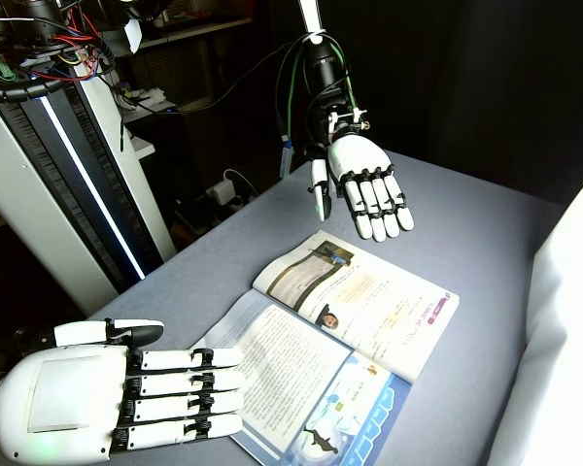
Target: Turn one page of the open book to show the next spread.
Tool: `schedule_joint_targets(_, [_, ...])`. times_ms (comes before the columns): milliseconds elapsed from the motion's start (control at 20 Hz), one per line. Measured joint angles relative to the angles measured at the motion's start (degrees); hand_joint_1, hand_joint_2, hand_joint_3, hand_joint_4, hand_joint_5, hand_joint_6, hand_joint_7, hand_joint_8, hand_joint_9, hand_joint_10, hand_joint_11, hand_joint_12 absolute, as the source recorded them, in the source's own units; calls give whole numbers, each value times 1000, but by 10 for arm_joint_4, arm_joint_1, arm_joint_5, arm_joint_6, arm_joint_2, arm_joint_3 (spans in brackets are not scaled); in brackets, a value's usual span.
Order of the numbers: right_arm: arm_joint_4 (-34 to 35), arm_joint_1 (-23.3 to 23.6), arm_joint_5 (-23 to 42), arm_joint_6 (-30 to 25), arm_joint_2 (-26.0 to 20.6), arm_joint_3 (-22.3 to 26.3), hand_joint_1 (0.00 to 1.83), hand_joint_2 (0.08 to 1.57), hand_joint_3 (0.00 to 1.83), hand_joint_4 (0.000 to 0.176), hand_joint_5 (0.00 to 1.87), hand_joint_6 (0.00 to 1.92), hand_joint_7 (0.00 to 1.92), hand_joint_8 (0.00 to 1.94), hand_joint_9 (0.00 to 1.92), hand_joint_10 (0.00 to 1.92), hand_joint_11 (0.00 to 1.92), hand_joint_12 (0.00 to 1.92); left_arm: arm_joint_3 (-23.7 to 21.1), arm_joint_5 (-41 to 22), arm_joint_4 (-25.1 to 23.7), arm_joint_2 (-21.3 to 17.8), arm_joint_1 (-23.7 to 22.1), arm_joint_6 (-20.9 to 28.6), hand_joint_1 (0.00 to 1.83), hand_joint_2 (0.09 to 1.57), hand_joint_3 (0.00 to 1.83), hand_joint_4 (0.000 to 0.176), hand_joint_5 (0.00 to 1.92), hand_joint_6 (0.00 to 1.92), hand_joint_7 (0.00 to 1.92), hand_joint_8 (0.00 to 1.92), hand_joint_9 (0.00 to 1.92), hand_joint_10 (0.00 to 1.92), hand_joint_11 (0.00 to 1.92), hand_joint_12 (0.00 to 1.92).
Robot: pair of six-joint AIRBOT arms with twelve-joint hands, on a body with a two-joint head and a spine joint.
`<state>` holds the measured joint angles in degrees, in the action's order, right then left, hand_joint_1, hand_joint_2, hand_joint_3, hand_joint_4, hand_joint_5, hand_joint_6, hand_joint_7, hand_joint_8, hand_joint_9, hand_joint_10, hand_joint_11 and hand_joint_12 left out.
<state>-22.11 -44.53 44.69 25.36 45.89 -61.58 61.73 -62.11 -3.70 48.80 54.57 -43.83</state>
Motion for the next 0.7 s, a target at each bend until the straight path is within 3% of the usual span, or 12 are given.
schedule_joint_targets(250, [-7,0,-4,0,0,-2,198,1274,14,0,28,16,0,0,0,0,0,0,4,12,-8,0,-1,3,3,1401,6,5,0,0,0,0,0,0,0,0])
schedule_joint_targets(300, [-15,0,-9,0,0,-2,178,1278,14,0,16,11,0,0,0,0,0,0,4,14,-10,0,-1,3,1,1395,3,12,0,0,0,0,0,0,0,0])
schedule_joint_targets(350, [-36,6,-22,-6,0,-2,115,1284,16,0,2,1,0,0,0,0,0,0,4,16,-13,0,-3,3,89,1390,0,45,0,0,0,0,0,0,0,0])
schedule_joint_targets(450, [-84,26,-53,-25,1,-2,20,1298,20,0,1,0,0,0,0,0,0,0,4,19,-14,-2,-3,4,201,1371,0,44,0,0,0,0,0,0,0,0])
schedule_joint_targets(500, [-129,50,-77,-48,2,-3,3,1294,17,0,0,0,0,0,0,0,0,0,4,24,-17,-7,-3,3,180,1373,0,56,0,0,0,0,0,0,0,0])
schedule_joint_targets(600, [-217,84,-110,-114,14,-13,0,1276,8,0,22,9,0,0,0,0,0,0,3,26,-16,-18,-3,4,249,1384,0,23,6,2,0,0,0,0,0,0])
schedule_joint_targets(650, [-248,87,-120,-141,22,-17,0,1278,9,0,35,15,0,0,0,0,0,0,3,23,-11,-21,-3,4,312,1374,0,14,34,11,0,0,0,0,0,0])
schedule_joint_targets(700, [-280,90,-129,-168,29,-23,8,1277,7,0,33,13,0,0,0,0,0,0,3,23,-8,-21,-3,4,307,1378,0,15,33,8,0,0,0,0,0,0])
